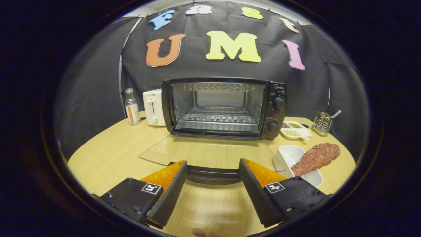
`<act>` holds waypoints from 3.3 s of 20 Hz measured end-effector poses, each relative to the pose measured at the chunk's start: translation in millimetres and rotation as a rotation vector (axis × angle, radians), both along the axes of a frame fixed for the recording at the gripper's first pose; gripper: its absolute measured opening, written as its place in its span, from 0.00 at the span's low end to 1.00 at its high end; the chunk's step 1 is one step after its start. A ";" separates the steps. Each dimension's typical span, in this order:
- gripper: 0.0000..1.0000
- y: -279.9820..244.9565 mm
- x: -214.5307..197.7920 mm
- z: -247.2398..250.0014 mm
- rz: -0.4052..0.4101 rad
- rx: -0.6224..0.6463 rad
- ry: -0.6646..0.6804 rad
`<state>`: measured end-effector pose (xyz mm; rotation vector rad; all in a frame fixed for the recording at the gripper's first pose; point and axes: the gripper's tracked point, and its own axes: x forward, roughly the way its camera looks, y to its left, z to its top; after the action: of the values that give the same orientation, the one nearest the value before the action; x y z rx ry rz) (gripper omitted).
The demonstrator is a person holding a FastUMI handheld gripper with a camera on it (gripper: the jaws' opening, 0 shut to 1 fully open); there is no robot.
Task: Open the toaster oven, put the food inside, and close the toaster oven door.
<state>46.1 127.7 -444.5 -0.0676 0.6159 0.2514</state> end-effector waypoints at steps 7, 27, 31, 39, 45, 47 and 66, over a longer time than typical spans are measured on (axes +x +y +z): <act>1.00 -3.4 3.2 20.9 0.019 0.045 -0.021; 0.99 -202.9 51.6 105.2 0.027 0.121 0.113; 0.93 -232.1 57.4 82.8 0.048 0.220 0.270; 0.49 -240.4 30.5 48.9 0.111 0.433 0.508; 0.10 -232.4 10.1 85.1 0.159 0.327 0.415; 0.09 -225.9 3.3 103.3 0.191 0.234 0.348; 0.06 -71.8 -10.7 172.0 0.360 -0.023 -0.011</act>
<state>35.5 55.9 -272.5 -0.2030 0.5934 0.5913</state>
